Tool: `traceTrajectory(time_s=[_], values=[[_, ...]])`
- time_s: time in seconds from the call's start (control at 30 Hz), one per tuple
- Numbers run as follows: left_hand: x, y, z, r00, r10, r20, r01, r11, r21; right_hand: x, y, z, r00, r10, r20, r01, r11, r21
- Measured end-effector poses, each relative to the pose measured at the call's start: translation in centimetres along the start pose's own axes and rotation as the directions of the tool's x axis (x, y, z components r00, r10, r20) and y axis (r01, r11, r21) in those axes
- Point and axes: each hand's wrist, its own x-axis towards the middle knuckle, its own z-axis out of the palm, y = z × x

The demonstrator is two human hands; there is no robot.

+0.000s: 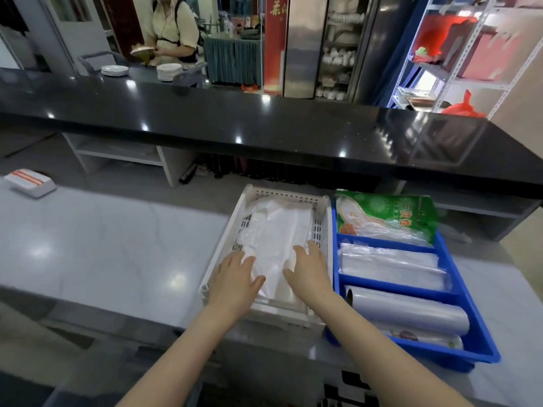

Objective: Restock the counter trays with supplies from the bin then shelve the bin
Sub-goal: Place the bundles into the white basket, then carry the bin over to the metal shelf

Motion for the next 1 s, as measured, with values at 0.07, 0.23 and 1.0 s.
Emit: traceTrajectory(time_s=[0.07,0.23,1.0], values=[[-1.7,0.1,-1.0,0.996,-0.027,-0.082,0.025,0.999,-0.033,-0.8,-0.4,-0.5,0.996,-0.091,0.003,0.091,0.995,0.028],[-9.2,-1.5,-2.9,0.934,-0.151,-0.325,0.112,0.984,-0.136,-4.2,-3.8,0.8,0.907,-0.415,0.071,0.406,0.906,0.118],[-46.7,-23.9,6.3,-0.060,-0.991,0.119,0.894,-0.106,-0.436,-9.9,-17.5,29.5,0.576,-0.415,0.704,0.659,0.745,-0.100]])
